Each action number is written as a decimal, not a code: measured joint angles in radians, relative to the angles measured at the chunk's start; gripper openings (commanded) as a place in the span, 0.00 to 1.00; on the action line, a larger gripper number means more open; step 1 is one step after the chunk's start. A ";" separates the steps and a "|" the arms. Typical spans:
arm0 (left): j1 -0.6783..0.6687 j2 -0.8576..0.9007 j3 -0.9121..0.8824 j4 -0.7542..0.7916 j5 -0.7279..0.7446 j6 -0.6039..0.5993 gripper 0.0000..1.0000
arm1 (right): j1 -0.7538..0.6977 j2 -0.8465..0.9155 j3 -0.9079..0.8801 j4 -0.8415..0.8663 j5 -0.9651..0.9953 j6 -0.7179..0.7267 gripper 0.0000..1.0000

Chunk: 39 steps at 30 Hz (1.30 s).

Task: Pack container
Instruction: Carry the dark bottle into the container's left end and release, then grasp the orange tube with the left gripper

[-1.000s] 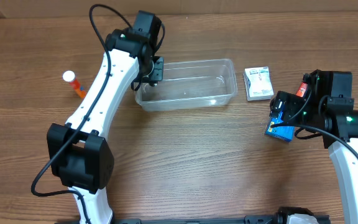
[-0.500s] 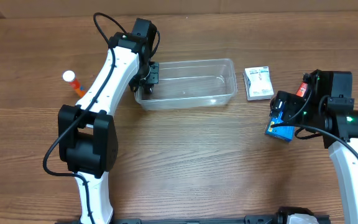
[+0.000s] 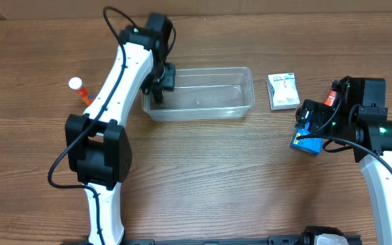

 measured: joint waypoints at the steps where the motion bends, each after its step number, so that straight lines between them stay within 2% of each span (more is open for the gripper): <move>1: 0.000 0.000 0.036 -0.008 0.000 0.000 0.61 | 0.000 0.000 0.000 -0.001 0.000 0.000 1.00; 5: 0.000 0.000 0.238 -0.112 -0.004 0.000 0.67 | 0.000 0.000 0.000 0.000 0.000 0.000 1.00; 8: 0.002 0.000 0.406 -0.253 -0.033 -0.004 0.79 | 0.000 0.000 0.000 0.000 0.000 0.000 1.00; 9: 0.008 0.000 0.460 -0.314 -0.048 -0.011 0.86 | 0.000 0.000 0.000 0.000 0.000 0.000 1.00; 11: 0.036 -0.008 0.566 -0.412 -0.077 -0.027 0.89 | 0.000 0.000 0.000 -0.001 0.000 0.000 1.00; 17: 0.220 -0.089 0.586 -0.414 -0.028 -0.039 0.93 | 0.000 0.000 0.000 0.000 0.000 0.000 1.00; 19: 0.301 -0.157 0.558 -0.415 0.009 -0.039 0.94 | 0.000 0.000 0.000 0.000 0.000 -0.001 1.00; 21: 0.339 -0.259 0.475 -0.412 0.014 -0.039 1.00 | 0.000 0.000 0.000 -0.001 0.000 0.000 1.00; 22: 0.344 -0.309 0.423 -0.409 0.010 -0.039 1.00 | 0.000 0.000 0.000 -0.001 0.000 0.000 1.00; 26: 0.356 -0.595 0.137 -0.413 -0.074 -0.069 1.00 | 0.000 0.000 0.001 0.000 0.000 -0.001 1.00; 29: 0.398 -0.703 0.007 -0.352 -0.120 -0.081 1.00 | 0.000 0.000 0.002 0.003 0.000 0.000 1.00; 33: 0.453 -0.639 -0.047 -0.221 -0.135 -0.082 1.00 | 0.000 0.000 0.002 -0.002 0.000 0.000 1.00; 39: 0.480 -0.263 -0.069 -0.073 -0.101 -0.035 1.00 | 0.000 0.000 0.002 -0.004 0.000 0.000 1.00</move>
